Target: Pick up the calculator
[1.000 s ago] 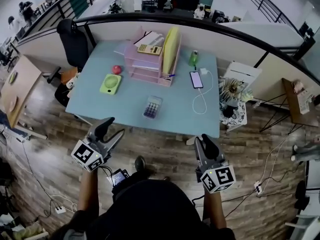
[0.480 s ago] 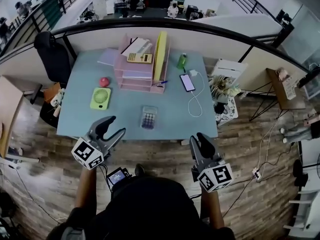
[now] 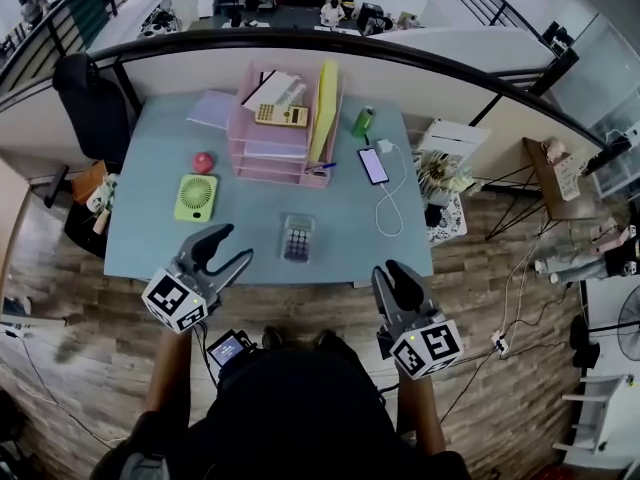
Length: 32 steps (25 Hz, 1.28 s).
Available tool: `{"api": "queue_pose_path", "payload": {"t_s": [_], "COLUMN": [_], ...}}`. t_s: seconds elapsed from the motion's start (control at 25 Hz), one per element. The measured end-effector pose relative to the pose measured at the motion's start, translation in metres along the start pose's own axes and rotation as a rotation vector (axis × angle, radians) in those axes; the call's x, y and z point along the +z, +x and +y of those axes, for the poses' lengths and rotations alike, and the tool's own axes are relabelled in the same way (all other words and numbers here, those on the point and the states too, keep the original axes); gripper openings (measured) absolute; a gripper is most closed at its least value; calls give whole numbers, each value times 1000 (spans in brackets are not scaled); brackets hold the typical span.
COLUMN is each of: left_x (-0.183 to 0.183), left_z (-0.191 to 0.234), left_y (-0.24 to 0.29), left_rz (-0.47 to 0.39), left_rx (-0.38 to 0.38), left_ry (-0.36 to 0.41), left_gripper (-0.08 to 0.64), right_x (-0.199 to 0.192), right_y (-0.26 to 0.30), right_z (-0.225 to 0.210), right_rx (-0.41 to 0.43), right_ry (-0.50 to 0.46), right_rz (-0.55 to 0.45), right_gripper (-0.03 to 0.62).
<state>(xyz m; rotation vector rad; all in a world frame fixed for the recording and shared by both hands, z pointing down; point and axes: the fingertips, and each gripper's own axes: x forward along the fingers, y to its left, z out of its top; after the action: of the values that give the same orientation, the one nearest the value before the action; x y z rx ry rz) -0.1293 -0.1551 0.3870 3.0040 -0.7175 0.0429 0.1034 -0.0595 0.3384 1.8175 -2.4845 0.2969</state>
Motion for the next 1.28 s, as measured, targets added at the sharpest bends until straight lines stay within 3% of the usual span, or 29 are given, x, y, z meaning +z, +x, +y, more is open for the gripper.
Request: {"api": "queue_pose_path", "payload": {"t_s": [0.68, 0.96, 1.28], "left_x": [-54, -87, -159], "left_z": [47, 68, 83], "left_y": [48, 95, 134], "left_rz": [131, 178, 296], "left_rx": [119, 131, 123], "left_ry": [-92, -167, -266], "left_gripper": [259, 259, 259], "right_x": [-43, -81, -148], "right_y": [132, 186, 228], "right_z": [-43, -73, -94], "right_rx": [221, 278, 314], "right_ry": [74, 109, 174], "right_rz": [103, 205, 350], "right_gripper": [98, 98, 99]}}
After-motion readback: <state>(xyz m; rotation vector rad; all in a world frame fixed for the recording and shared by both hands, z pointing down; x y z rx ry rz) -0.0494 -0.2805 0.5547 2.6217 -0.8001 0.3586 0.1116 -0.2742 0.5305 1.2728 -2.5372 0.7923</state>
